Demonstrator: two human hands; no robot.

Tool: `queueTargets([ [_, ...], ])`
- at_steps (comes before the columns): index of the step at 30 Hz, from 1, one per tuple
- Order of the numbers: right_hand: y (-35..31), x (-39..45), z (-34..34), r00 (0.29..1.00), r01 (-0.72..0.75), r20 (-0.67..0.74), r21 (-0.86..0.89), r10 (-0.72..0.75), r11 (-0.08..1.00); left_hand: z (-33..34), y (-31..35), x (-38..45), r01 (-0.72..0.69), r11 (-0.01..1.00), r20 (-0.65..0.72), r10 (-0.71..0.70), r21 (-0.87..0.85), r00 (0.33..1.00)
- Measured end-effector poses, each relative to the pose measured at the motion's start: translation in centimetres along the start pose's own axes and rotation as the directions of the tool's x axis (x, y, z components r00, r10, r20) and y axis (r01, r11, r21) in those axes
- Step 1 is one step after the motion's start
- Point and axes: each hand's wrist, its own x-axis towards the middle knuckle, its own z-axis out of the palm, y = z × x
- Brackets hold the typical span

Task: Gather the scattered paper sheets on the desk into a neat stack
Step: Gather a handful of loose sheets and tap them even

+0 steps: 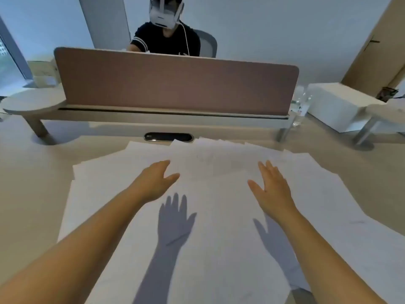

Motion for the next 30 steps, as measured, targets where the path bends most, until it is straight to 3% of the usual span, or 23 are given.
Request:
queueTargets([
  [3, 2.8, 0.6, 2.9, 0.985, -0.068, 0.142, -0.226, 0.102, 0.972, 4.1, -3.1, 0.1, 0.191, 0.978, 0.003, -0.192, 0.082, 0.981],
  [6, 5.5, 0.6, 5.7, 0.945, -0.101, 0.265, -0.313, 0.189, 0.944, 8.0, -5.7, -0.8, 0.374, 0.921, -0.006, -0.376, 0.111, 0.927],
  [8, 7.2, 0.7, 7.2, 0.919, -0.107, 0.320, -0.364, 0.232, 0.925, 9.7, -6.6, -1.2, 0.426, 0.896, -0.019, -0.427, 0.129, 0.904],
  [14, 9.2, 0.4, 10.1, 0.894, -0.104, 0.367, -0.388, 0.256, 0.916, 11.5, -7.8, -0.6, 0.292, 0.912, 0.101, -0.332, 0.287, 0.938],
  [17, 8.3, 0.8, 10.7, 0.902, -0.133, 0.337, -0.380, 0.271, 0.915, 11.4, -7.2, -0.3, 0.232, 0.938, 0.115, -0.268, 0.259, 0.957],
  [21, 6.4, 1.0, 11.7, 0.899, -0.099, 0.372, -0.337, 0.229, 0.936, 11.6, -5.8, 0.0, 0.202, 0.979, 0.094, -0.202, 0.005, 0.975],
  [23, 5.9, 1.7, 11.2, 0.923, -0.104, 0.324, -0.305, 0.206, 0.947, 11.4, -5.3, 0.3, 0.243, 0.952, -0.013, -0.250, -0.189, 0.968],
  [25, 6.2, 2.8, 9.9, 0.952, -0.181, 0.191, -0.277, 0.238, 0.944, 10.8, -4.7, 0.9, 0.297, 0.850, -0.090, -0.369, -0.434, 0.925],
  [27, 7.0, 3.7, 8.2, 0.940, -0.303, 0.082, -0.249, 0.332, 0.920, 10.3, -4.1, 1.6, 0.320, 0.691, -0.051, -0.459, -0.649, 0.887],
  [30, 8.3, 4.0, 6.8, 0.883, -0.443, 0.069, -0.206, 0.465, 0.872, 10.1, -3.5, 2.8, 0.368, 0.595, 0.017, -0.511, -0.714, 0.859],
])
